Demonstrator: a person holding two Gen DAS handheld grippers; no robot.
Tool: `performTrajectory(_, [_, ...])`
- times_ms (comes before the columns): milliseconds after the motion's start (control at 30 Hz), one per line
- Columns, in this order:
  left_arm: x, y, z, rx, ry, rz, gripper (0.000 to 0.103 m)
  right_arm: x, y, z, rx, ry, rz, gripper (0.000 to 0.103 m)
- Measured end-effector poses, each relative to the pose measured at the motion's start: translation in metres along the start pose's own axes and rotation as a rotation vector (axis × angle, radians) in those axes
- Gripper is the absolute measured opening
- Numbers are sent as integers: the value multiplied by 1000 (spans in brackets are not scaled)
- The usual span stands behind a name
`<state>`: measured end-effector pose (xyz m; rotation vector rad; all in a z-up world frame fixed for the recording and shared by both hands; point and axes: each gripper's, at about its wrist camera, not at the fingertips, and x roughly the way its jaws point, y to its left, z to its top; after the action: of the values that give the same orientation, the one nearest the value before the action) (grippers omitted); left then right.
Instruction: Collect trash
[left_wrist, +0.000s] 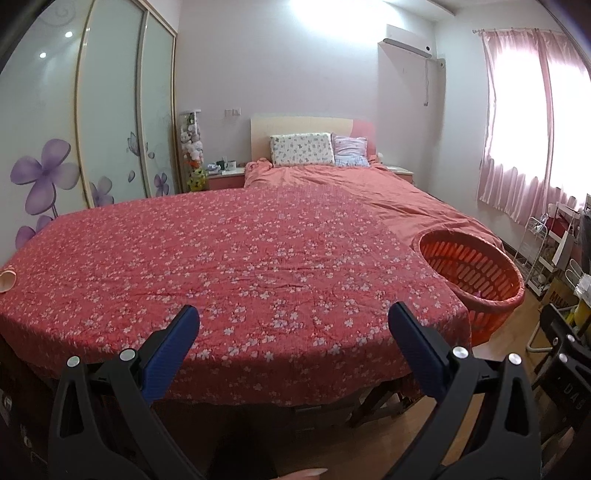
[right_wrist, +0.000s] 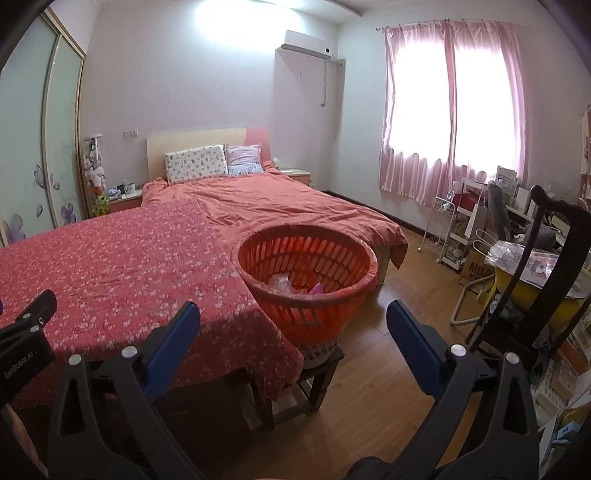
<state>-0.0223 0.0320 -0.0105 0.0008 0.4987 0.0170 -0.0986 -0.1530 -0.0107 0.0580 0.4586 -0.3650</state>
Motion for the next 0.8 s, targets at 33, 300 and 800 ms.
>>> performTrajectory(33, [1, -1, -1, -1, 7, 1, 101, 1, -1, 0, 1, 3, 0, 99])
performTrajectory(300, [4, -1, -5, -17, 42, -6, 101, 6, -2, -1, 8, 22, -5, 99])
performTrajectory(800, [0, -2, -1, -37, 32, -8, 101, 6, -4, 3, 15, 16, -2, 98])
